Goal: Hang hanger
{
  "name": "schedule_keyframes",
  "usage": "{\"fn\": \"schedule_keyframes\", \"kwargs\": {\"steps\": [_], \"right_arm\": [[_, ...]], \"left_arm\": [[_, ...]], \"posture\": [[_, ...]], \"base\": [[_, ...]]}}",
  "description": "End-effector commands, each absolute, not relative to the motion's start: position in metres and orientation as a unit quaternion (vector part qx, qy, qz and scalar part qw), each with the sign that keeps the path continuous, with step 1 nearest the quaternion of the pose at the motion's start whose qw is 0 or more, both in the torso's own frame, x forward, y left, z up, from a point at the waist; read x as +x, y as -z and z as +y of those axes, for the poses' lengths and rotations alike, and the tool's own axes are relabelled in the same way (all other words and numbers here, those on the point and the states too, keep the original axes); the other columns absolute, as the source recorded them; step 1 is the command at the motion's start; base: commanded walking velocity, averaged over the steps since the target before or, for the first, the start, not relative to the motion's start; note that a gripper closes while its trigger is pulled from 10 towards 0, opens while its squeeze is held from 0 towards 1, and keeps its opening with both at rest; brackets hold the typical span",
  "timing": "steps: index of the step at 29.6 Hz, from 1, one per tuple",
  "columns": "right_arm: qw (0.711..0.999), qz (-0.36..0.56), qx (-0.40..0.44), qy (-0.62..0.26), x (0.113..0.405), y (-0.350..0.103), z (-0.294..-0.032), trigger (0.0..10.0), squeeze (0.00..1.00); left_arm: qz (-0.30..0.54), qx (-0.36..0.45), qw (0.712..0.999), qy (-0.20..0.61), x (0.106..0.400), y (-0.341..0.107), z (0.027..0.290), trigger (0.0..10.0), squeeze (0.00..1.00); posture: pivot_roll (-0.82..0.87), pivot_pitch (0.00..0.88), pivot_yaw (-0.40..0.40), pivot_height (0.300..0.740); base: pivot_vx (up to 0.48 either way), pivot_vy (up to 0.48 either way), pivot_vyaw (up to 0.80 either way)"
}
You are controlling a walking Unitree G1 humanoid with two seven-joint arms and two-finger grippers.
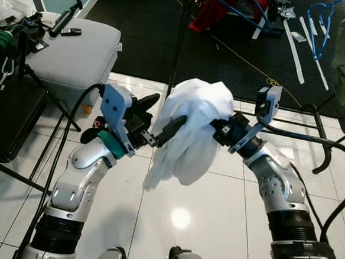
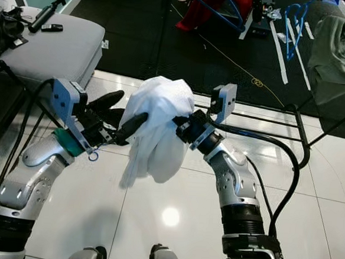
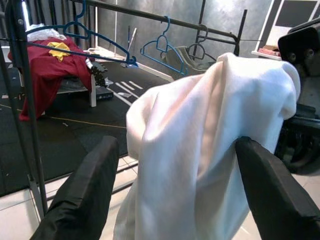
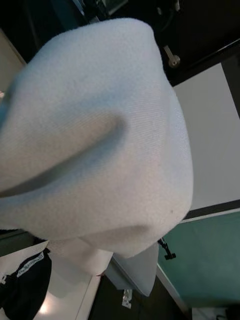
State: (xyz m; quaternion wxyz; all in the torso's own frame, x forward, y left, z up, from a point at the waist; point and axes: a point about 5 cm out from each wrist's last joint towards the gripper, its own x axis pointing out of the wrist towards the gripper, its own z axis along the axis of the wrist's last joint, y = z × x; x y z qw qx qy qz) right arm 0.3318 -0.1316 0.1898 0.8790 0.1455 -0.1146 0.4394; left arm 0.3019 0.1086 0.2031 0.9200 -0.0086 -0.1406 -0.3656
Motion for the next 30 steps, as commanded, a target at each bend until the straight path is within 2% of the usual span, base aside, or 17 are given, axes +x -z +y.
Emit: {"fn": "schedule_keyframes", "kwargs": {"steps": [1,9,10,11,12,30], "right_arm": [[0.871,-0.129,0.145,-0.452,0.3275,-0.1928,-0.1298,0.0,0.0],[0.862,-0.126,0.152,-0.467,0.3241,-0.1928,-0.1266,0.0,0.0],[0.858,-0.124,0.154,-0.473,0.3224,-0.1926,-0.1255,0.0,0.0],[0.858,-0.124,0.154,-0.473,0.3224,-0.1926,-0.1255,0.0,0.0],[0.856,-0.122,0.155,-0.477,0.3213,-0.1924,-0.1248,0.0,0.0],[0.856,-0.114,0.153,-0.481,0.3199,-0.1894,-0.1247,0.0,0.0]], "left_arm": [[-0.134,0.004,0.916,0.378,0.3013,-0.1987,0.1041,10.0,1.0],[-0.131,0.011,0.915,0.382,0.3019,-0.1976,0.1045,10.0,1.0],[-0.13,0.014,0.915,0.382,0.3028,-0.1969,0.1045,6.9,0.49],[-0.13,0.014,0.915,0.382,0.3028,-0.1969,0.1045,6.9,0.49],[-0.128,0.014,0.914,0.384,0.3033,-0.1963,0.1044,0.0,0.0],[-0.133,0.005,0.91,0.393,0.3029,-0.1956,0.1063,0.0,0.0]], "posture": [[-0.03,0.119,-0.034,0.74],[-0.03,0.122,-0.033,0.74],[-0.03,0.123,-0.033,0.74],[-0.03,0.123,-0.033,0.74],[-0.03,0.124,-0.033,0.74],[-0.03,0.123,-0.034,0.74]], "base": [[0.0,0.0,0.0],[0.0,0.0,0.0],[0.0,0.0,0.0],[0.0,0.0,0.0],[0.0,0.0,0.0],[0.0,0.0,0.0]]}}
